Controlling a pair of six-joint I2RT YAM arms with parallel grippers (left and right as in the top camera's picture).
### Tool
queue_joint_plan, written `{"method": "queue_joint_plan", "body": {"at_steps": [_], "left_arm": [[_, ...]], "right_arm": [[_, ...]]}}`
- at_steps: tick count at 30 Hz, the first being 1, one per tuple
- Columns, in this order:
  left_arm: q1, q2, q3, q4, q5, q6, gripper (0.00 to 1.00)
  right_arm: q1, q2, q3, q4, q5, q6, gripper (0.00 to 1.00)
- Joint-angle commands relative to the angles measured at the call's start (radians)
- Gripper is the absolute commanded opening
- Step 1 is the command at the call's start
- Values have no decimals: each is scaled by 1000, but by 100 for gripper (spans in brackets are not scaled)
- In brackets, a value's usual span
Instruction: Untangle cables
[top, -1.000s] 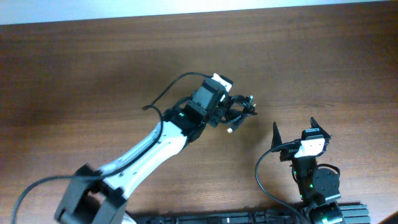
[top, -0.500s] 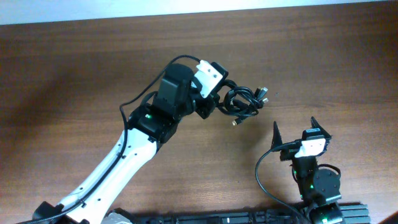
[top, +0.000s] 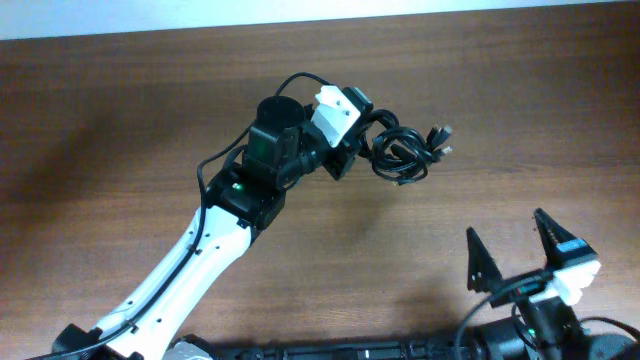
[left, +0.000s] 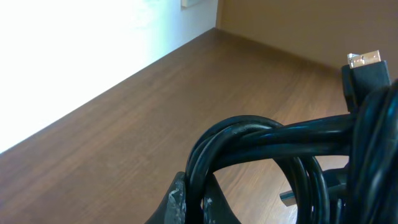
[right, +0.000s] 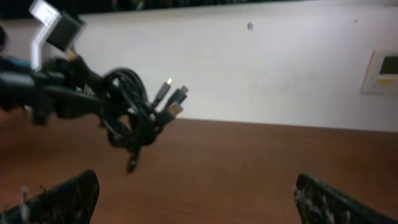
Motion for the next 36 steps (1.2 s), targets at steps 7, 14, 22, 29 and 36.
{"method": "queue_joint_plan", "body": {"at_steps": [7, 14, 22, 29, 36], "left_arm": [[6, -27, 21, 22, 312, 16, 0], [6, -26, 21, 10, 359, 416, 0], [6, -26, 21, 38, 554, 442, 0], [3, -27, 21, 70, 640, 413, 0], [-17, -26, 21, 96, 614, 396, 0]], "right_arm": [[-3, 266, 269, -198, -103, 79, 99], [-3, 571, 546, -358, -204, 79, 99], [-3, 590, 551, -353, -234, 27, 99], [-3, 603, 537, -417, -269, -186, 99], [-3, 743, 533, -419, -460, -243, 98]]}}
